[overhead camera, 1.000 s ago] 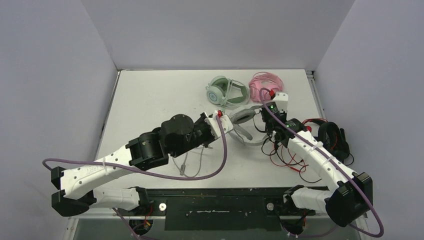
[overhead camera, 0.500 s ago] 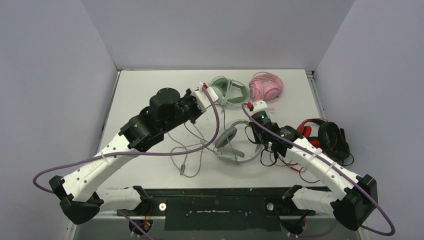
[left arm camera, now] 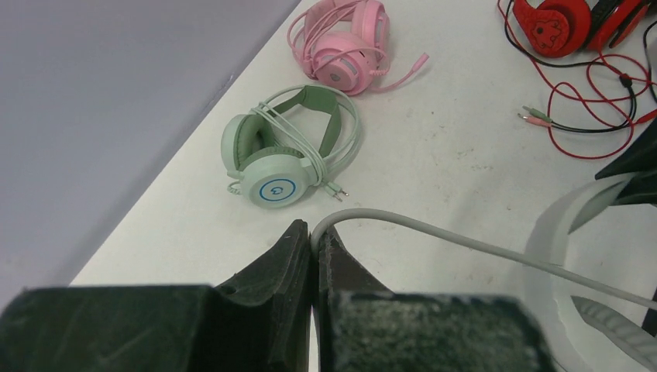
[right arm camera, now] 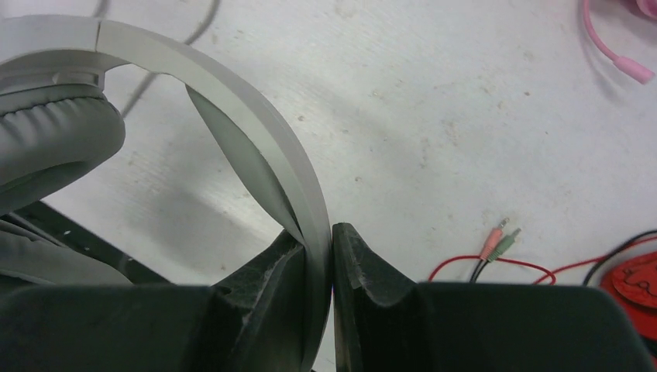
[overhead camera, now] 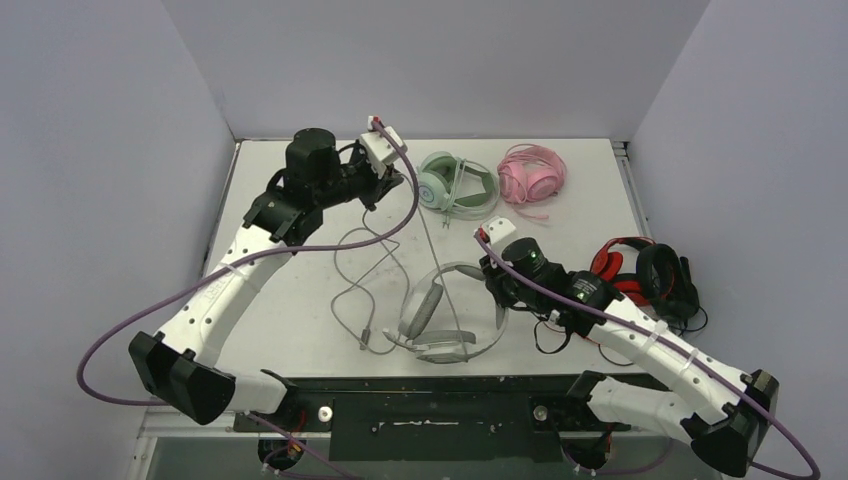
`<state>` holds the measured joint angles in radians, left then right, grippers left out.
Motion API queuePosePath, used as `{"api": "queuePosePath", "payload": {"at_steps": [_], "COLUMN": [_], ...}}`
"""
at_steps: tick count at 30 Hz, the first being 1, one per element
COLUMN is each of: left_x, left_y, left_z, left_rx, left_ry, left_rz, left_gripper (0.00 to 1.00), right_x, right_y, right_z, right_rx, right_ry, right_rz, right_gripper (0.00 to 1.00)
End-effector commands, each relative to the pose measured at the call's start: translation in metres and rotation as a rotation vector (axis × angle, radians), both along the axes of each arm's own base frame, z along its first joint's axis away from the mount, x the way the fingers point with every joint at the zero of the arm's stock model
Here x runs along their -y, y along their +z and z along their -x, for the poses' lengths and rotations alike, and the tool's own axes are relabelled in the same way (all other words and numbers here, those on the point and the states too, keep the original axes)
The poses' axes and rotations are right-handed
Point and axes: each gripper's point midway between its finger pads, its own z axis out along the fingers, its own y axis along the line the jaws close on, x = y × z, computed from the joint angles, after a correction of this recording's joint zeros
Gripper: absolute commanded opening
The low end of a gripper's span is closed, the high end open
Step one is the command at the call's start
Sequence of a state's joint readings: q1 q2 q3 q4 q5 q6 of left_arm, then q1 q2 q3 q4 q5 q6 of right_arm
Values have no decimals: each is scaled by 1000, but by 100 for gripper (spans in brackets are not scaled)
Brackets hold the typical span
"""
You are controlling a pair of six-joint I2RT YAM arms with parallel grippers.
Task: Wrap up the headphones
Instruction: Wrap the headphones cable around the headphones.
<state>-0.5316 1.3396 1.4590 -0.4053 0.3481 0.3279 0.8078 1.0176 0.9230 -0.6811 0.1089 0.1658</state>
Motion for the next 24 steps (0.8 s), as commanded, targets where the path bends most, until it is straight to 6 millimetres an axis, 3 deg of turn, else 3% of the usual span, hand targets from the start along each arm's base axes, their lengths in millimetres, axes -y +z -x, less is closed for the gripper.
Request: {"api": "queuePosePath", "payload": {"at_steps": [1,7,13,16,20,24], "left_x": [6,10,-1,1,3,3], "left_y": [32,12,-29,-44,-41,-51], "left_z": [-13,-26,-38,-32,-19,-12], "left_rx": [35,-69,-175,-206,-164,-180], "left_ry": [-59,-13,126,124,73,66], "left_rz": [185,290,414,479,608,671], "left_gripper": [2,3,3,4,6,8], "right_x": [-34,-36,-27,-15,-5,-7], "right_y": [39,87,143,163,184,193], "right_z": [16,23,28,21,13,8], "right_rx": [71,183,274,305,323,302], "right_ry": [167,177,122,23,-83,-127], "right_rz": [-189,-361,-520,-557,-601,-616], "right_gripper": [0,0,0,0,0,0]}}
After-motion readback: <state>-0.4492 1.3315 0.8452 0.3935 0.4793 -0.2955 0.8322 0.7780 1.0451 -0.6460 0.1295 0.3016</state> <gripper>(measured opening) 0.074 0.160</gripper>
